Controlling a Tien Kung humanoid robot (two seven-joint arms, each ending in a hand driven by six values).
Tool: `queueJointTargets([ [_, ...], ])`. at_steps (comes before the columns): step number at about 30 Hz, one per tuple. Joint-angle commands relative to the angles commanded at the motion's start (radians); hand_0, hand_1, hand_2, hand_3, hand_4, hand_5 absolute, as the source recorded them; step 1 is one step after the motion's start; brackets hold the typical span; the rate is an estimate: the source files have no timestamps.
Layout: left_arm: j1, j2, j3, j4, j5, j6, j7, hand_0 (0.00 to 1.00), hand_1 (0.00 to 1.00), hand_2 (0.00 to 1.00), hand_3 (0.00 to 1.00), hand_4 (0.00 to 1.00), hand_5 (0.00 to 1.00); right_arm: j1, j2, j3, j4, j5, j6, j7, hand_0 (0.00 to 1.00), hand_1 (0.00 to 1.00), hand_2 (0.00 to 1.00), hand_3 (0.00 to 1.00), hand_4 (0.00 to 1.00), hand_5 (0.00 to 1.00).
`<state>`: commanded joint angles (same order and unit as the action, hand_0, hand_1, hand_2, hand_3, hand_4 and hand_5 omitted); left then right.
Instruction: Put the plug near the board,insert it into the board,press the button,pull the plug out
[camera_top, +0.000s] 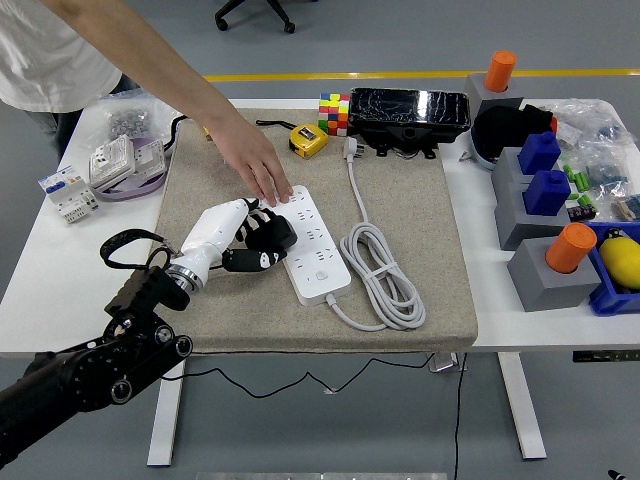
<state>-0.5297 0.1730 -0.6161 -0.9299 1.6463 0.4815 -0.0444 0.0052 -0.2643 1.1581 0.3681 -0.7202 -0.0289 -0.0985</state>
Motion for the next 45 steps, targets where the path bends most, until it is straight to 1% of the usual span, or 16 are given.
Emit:
queueJointTargets([
  [11,0.002,-0.003,-0.002,0.003,-0.005,-0.009,0.000,0.332,0.337,0.428,0.518,0.590,0.002,0.001,0.002,0.004,0.001,-0.001,0.000,0.001,0.540,0.644,0.658,0.557,0.895,0.419],
  [12,0.002,-0.003,-0.002,0.003,-0.007,-0.011,0.000,0.478,0.549,0.543,0.573,0.863,0.105,0.000,0.003,0.004,0.001,-0.001,0.000,0.001,0.540,0.643,0.660,0.558,0.895,0.418],
  [17,0.001,-0.005,-0.008,0.006,-0.017,-0.021,-0.006,0.478,0.549,0.543,0.573,0.863,0.105,-0.001,0.004,0.005,0.000,-0.001,0.000,0.000,0.540,0.643,0.660,0.558,0.895,0.418],
  [18,0.000,-0.005,-0.008,0.006,-0.021,-0.024,-0.006,0.690,0.719,0.695,0.744,0.998,0.244,-0.001,0.004,0.005,0.000,-0.001,0.000,0.000,0.540,0.641,0.659,0.557,0.895,0.418],
  [23,0.001,-0.006,-0.010,0.006,-0.029,-0.038,-0.001,0.690,0.719,0.695,0.744,0.998,0.244,-0.001,0.004,0.008,0.001,-0.001,0.000,0.000,0.540,0.641,0.659,0.557,0.895,0.418],
  [24,0.001,-0.005,-0.012,0.005,-0.029,-0.039,-0.002,0.715,0.744,0.717,0.757,0.998,0.295,-0.001,0.004,0.008,0.001,-0.002,0.000,0.000,0.540,0.642,0.658,0.557,0.895,0.418],
  [28,0.004,-0.005,-0.019,0.001,-0.030,-0.039,-0.006,0.715,0.744,0.717,0.757,0.998,0.295,-0.001,0.005,0.008,0.001,-0.002,0.000,0.000,0.540,0.642,0.658,0.557,0.895,0.418],
  [29,0.006,-0.004,-0.022,-0.002,-0.030,-0.039,-0.008,0.715,0.744,0.717,0.757,0.998,0.295,-0.002,0.005,0.008,0.001,-0.001,0.000,0.000,0.540,0.642,0.658,0.557,0.895,0.418],
  [30,0.007,-0.003,-0.025,-0.004,-0.030,-0.040,-0.008,0.715,0.750,0.721,0.760,0.998,0.320,-0.002,0.005,0.008,0.001,-0.001,0.000,0.000,0.540,0.641,0.659,0.557,0.895,0.418],
  [34,0.017,0.003,-0.043,-0.027,-0.030,-0.033,-0.020,0.715,0.750,0.721,0.760,0.998,0.320,-0.002,0.005,0.008,0.001,-0.001,0.000,0.001,0.540,0.641,0.659,0.557,0.895,0.418],
  [35,0.023,0.006,-0.048,-0.038,-0.032,-0.026,-0.027,0.715,0.750,0.721,0.760,0.998,0.320,-0.002,0.005,0.008,0.002,-0.002,0.000,0.001,0.540,0.641,0.659,0.557,0.895,0.418],
  [36,0.029,0.010,-0.053,-0.054,-0.033,-0.016,-0.034,0.704,0.722,0.702,0.741,0.998,0.383,-0.001,0.005,0.008,0.002,-0.002,0.000,0.001,0.540,0.641,0.658,0.557,0.896,0.418],
  [38,0.041,0.020,-0.059,-0.087,-0.037,0.009,-0.047,0.704,0.722,0.702,0.741,0.998,0.383,0.000,0.004,0.008,0.002,-0.002,0.000,0.001,0.540,0.641,0.658,0.557,0.896,0.418],
  [41,0.070,0.045,-0.062,-0.152,-0.040,0.064,-0.076,0.704,0.722,0.702,0.741,0.998,0.383,0.000,0.004,0.009,0.001,-0.003,0.000,0.001,0.540,0.641,0.658,0.557,0.896,0.418],
  [42,0.078,0.051,-0.061,-0.167,-0.037,0.076,-0.080,0.700,0.732,0.701,0.685,0.905,0.425,0.000,0.004,0.009,0.001,-0.003,0.000,0.001,0.540,0.640,0.658,0.557,0.896,0.418],
  [45,0.107,0.079,-0.055,-0.218,-0.014,0.103,-0.079,0.700,0.732,0.701,0.685,0.905,0.425,0.000,0.004,0.011,0.001,-0.004,0.000,0.001,0.540,0.640,0.658,0.557,0.896,0.418],
])
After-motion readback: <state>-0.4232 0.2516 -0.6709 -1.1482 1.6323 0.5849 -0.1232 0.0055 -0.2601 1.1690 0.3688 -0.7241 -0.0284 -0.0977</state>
